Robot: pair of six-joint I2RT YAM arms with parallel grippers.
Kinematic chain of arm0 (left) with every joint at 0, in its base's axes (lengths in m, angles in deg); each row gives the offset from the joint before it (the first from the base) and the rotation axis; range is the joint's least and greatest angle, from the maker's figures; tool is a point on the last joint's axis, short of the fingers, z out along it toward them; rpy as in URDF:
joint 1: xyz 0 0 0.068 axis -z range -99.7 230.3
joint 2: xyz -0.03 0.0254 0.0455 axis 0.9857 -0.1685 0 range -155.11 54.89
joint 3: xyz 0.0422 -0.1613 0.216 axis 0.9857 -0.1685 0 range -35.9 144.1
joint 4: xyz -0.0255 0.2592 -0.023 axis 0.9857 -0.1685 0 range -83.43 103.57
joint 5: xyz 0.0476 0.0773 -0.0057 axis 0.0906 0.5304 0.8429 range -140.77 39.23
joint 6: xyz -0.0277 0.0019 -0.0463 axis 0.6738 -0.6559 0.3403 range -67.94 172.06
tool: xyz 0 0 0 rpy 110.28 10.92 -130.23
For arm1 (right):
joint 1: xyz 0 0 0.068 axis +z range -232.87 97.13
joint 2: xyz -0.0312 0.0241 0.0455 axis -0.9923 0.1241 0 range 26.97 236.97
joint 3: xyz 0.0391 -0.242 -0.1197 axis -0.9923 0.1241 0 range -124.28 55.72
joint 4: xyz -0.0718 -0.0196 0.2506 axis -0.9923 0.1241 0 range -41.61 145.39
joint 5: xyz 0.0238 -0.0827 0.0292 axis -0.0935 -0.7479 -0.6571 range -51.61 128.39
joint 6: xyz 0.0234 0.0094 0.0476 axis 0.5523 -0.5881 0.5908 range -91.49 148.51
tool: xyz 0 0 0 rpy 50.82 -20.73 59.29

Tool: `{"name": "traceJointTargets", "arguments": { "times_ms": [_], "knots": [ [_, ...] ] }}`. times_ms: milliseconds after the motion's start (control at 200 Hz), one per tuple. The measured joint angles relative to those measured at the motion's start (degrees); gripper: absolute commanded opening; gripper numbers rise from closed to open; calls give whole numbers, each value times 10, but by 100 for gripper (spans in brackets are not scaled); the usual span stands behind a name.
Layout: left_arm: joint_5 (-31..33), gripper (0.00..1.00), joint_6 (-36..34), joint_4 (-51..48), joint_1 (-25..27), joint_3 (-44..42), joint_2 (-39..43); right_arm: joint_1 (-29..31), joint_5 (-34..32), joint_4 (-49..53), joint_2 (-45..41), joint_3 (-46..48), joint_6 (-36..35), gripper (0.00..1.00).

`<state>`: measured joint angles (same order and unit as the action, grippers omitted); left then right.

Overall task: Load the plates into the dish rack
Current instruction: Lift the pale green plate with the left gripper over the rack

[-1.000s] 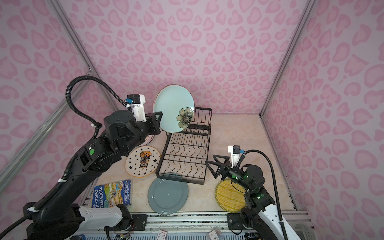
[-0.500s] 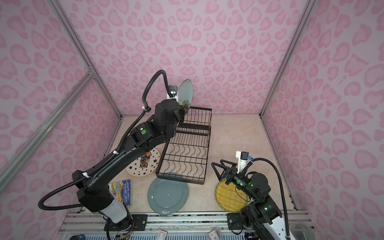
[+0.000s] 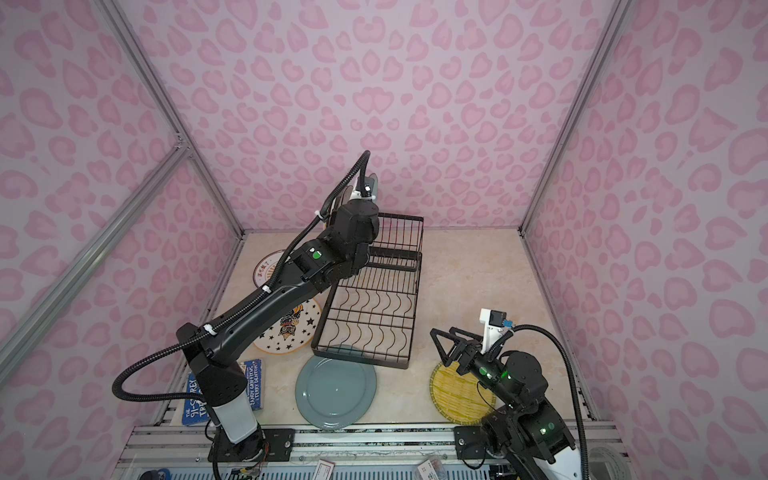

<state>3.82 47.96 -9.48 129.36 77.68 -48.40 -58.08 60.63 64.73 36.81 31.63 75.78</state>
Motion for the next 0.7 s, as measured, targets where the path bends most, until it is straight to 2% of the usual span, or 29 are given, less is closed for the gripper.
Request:
{"name": "traceJointTargets", "arguments": {
  "times_ms": [700],
  "knots": [
    [11,4,-7,25,-11,-34,-13,0,-3,-2,17,8,12,98]
  ]
}}
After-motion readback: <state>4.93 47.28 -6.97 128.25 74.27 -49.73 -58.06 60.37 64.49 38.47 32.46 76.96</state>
